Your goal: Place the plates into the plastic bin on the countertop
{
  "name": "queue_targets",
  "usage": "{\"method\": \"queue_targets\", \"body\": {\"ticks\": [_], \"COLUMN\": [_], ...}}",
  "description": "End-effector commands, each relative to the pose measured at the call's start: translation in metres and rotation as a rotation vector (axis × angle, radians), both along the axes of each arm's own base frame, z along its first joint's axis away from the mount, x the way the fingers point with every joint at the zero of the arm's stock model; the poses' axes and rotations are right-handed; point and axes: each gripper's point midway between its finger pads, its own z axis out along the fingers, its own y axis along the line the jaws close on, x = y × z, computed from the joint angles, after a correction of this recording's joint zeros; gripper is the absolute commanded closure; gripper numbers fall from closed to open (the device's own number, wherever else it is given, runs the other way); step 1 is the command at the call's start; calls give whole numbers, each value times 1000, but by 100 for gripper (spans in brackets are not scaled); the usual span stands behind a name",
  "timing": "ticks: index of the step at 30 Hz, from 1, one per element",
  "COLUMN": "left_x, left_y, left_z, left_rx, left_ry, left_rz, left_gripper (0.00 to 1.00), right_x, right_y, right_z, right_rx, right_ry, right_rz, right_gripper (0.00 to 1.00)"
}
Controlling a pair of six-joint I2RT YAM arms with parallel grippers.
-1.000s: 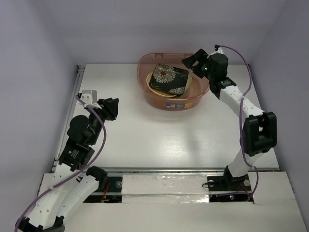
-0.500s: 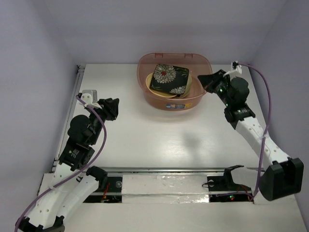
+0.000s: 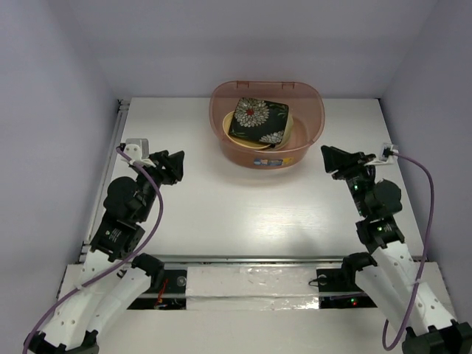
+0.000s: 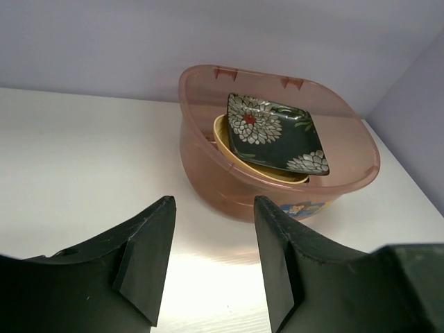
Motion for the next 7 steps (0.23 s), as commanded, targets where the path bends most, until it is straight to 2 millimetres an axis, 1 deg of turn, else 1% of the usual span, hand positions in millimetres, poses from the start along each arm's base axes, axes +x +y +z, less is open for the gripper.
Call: {"method": "queue_targets", "body": {"ticks": [1,3,7], "left_x": [1,5,9], "left_y": [4,5,3], "left_z": [11,4,0], "left_rx": [-2,13,26], "left_ry": [-58,-42,-25], "left_rz": [19,33,33], "left_gripper": [54,55,55], "right_x": [2,4,4], "right_y": [-21,-20,-15], "right_z": [3,-5,-3], "right_rx": [47,41,37], "right_ry": [-66,-49,-46], "right_rz": [-110,-106,-80], "right_gripper": [50,50,50]}}
